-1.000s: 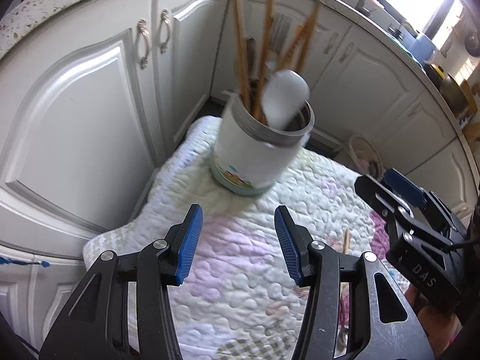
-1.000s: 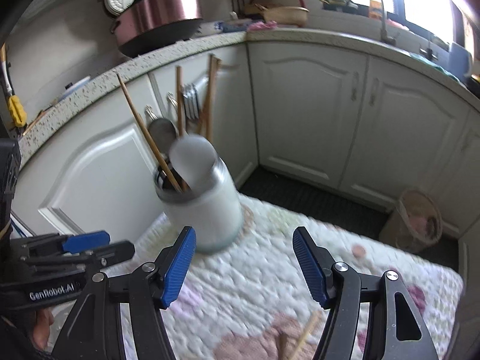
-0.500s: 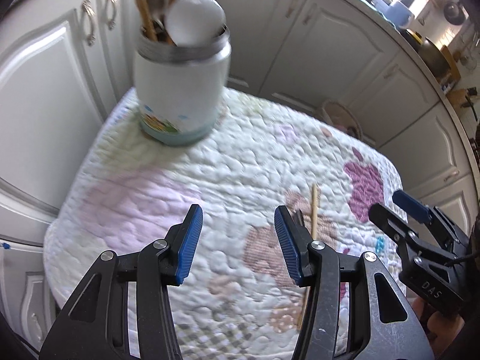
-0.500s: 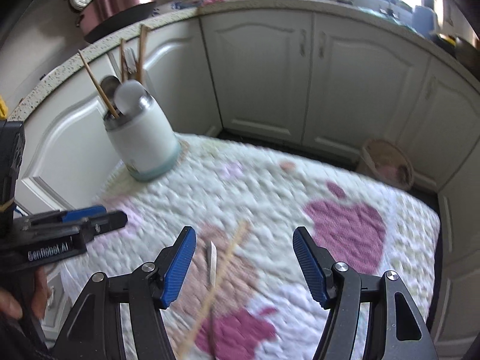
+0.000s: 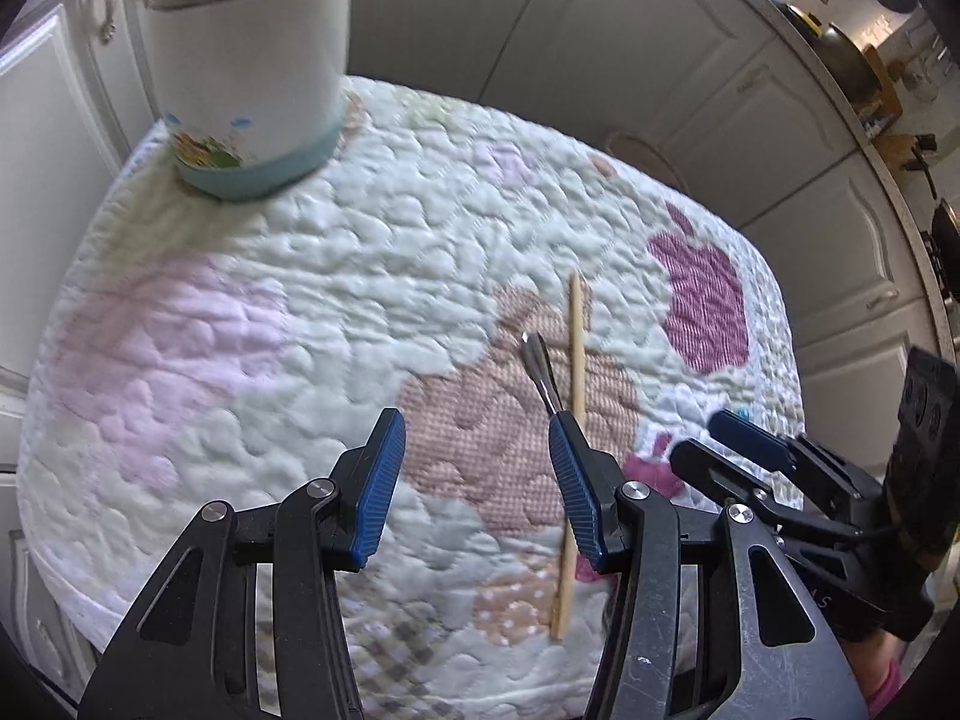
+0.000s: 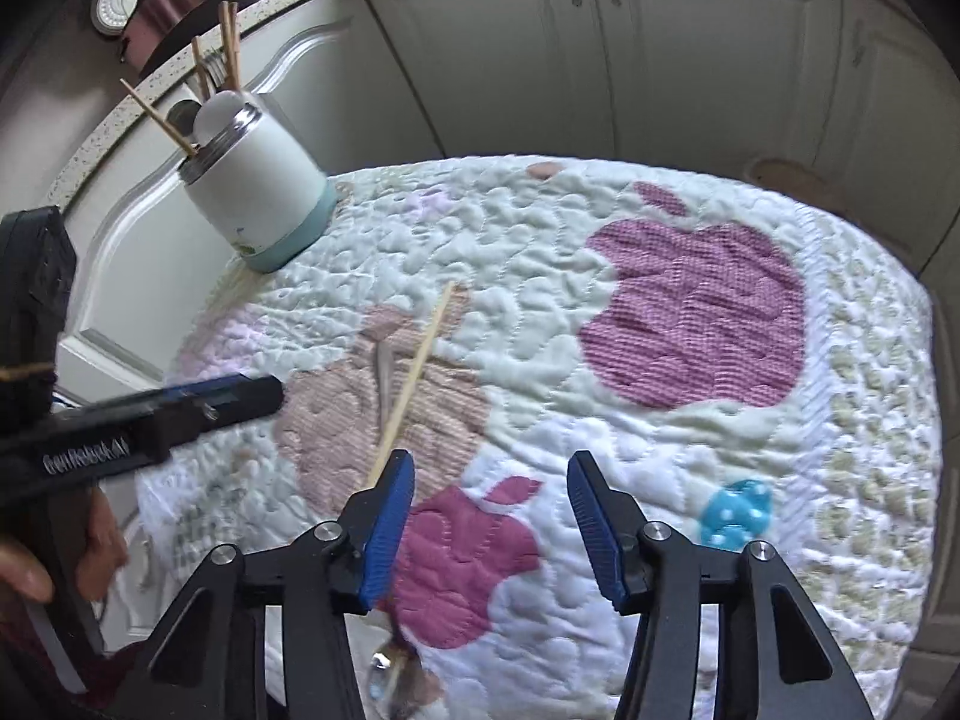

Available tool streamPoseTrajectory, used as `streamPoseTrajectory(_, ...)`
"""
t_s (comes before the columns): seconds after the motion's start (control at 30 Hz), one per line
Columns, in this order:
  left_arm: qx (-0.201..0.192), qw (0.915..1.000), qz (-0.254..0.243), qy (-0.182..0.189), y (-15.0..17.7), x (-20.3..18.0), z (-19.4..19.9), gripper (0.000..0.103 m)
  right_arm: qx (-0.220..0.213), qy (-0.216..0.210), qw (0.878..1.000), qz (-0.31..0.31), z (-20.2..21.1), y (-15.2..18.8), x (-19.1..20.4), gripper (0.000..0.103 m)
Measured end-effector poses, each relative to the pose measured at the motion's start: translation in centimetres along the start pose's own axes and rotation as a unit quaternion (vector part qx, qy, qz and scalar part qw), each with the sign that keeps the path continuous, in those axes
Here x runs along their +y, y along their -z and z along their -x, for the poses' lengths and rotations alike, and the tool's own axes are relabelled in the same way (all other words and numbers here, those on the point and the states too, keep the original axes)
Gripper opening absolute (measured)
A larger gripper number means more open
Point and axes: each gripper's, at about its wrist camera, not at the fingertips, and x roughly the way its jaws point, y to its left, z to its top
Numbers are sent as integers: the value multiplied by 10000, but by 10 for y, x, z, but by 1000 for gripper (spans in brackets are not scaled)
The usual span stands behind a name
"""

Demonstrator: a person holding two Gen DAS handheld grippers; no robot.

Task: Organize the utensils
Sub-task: 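Grasp the last wooden chopstick with the right gripper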

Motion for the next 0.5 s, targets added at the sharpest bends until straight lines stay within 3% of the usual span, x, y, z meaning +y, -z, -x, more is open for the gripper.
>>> streamPoseTrajectory(0.17, 55, 10000, -1, -79, 1, 2, -6, 49, 51, -61, 9998, 175, -11, -1, 14, 44)
streamPoseTrajectory(0.37, 105, 9998, 63, -154, 6, 13, -5, 49, 117, -244, 9995, -138, -40, -28, 18, 36)
streamPoseTrajectory(0.47, 151, 9997, 93, -172, 8, 17, -5, 49, 204, -145, 9997, -48, -59, -39, 26, 20)
streamPoseTrajectory(0.5, 155, 9997, 103, -178, 9, 18, -4, 49, 118, -22, 9999, 35, -60, -40, 28, 11)
